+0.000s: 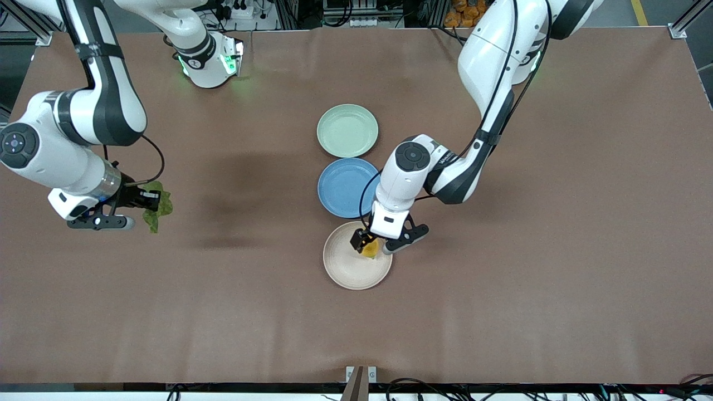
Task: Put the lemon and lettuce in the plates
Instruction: 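Carry the lemon with the left gripper over the cream plate, then release the lemon onto the cream plate while the right gripper lifts the lettuce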
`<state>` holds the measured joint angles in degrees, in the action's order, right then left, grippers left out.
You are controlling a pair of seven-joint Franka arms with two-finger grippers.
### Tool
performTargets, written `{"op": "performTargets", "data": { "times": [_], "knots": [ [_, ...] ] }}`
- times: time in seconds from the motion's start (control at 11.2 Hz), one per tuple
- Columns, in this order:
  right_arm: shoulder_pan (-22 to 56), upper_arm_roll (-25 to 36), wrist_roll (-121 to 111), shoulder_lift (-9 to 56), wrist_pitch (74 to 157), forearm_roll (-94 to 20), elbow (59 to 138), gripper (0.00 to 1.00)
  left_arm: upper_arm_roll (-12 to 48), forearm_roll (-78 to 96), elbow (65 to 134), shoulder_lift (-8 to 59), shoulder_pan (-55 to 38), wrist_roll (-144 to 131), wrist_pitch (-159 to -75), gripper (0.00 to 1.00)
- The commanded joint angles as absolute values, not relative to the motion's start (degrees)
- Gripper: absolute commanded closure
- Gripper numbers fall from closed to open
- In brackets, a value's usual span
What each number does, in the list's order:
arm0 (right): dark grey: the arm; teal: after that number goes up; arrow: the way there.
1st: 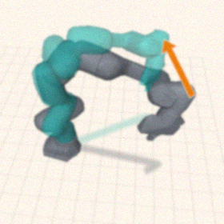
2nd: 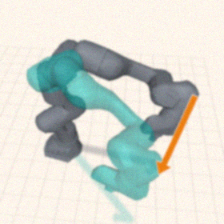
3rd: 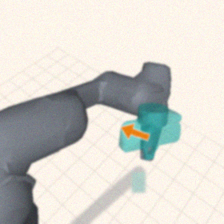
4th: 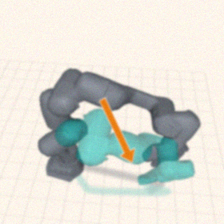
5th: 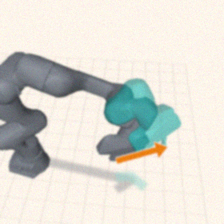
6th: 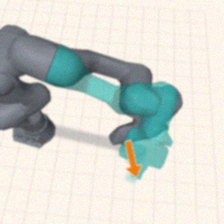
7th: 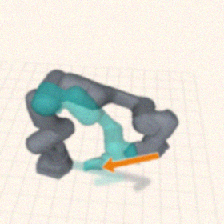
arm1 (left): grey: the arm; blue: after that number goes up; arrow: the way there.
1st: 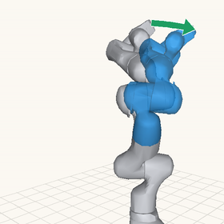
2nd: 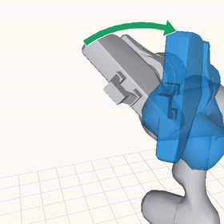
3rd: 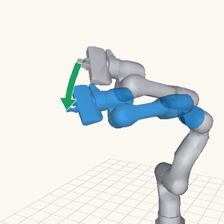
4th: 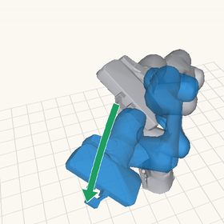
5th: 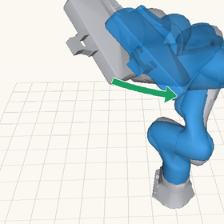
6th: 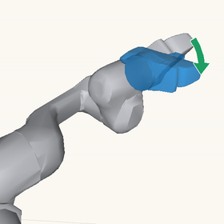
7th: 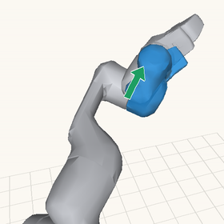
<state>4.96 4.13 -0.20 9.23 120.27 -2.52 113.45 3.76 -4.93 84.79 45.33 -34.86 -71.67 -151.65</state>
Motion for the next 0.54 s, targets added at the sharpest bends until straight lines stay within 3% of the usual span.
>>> {"op": "performTargets", "data": {
  "times": [0.0, 0.45],
  "knots": [
    [7.37, 3.87, 1.13, 3.0, 113.4, -6.76, 113.47, 1.0, 3.6, -6.86, 84.55, 44.57, -32.09, -71.29, -151.44, 0.0],
    [14.23, -0.68, 17.1, -0.44, 108.72, -6.77, 111.8, 1.0, 4.13, -6.24, 84.2, 42.55, -24.45, -54.62, -138.72, 0.0]
  ]
}}
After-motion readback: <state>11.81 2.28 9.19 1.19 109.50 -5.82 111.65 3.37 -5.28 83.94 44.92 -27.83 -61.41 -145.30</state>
